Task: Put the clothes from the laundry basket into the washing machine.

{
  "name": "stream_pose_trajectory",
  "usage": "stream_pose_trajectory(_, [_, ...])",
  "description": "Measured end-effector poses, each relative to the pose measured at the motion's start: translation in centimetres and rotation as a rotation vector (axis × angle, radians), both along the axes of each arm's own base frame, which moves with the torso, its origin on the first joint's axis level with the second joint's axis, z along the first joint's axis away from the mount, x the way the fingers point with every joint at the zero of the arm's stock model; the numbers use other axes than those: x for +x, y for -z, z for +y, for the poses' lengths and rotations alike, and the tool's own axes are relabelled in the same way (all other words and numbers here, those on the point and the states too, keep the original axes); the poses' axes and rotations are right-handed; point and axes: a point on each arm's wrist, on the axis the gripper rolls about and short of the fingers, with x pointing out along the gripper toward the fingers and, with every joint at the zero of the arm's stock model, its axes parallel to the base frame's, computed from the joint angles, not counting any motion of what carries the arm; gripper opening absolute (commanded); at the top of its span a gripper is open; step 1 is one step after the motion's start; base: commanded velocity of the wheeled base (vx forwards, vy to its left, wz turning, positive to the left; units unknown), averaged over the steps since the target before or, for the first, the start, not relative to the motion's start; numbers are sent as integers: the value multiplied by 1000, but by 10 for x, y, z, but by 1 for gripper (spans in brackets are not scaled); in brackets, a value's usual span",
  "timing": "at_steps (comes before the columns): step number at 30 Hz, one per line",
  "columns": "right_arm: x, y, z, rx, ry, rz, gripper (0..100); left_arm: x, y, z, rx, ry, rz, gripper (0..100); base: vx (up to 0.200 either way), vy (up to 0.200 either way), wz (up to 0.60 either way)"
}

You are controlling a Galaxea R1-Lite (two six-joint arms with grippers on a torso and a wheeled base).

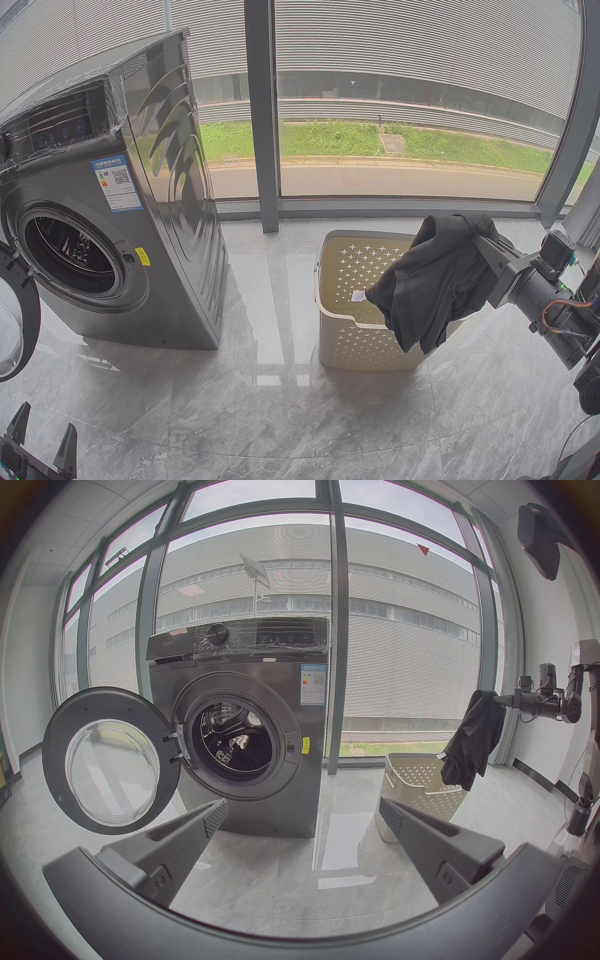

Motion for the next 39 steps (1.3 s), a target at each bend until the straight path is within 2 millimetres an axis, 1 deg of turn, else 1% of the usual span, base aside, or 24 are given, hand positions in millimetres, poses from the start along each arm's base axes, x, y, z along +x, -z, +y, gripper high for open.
stream_pose_trajectory(11, [-6,-8,2,18,-20,-34,0,0,0,0,8,5,-1,100,0,200,0])
stream_pose_trajectory(28, [-7,-4,3,10,-29,-17,0,0,0,0,1,10,-1,100,0,200,0])
stream_pose_trajectory(39, [-9,-3,9,11,-57,-11,0,0,0,0,5,10,-1,100,0,200,0])
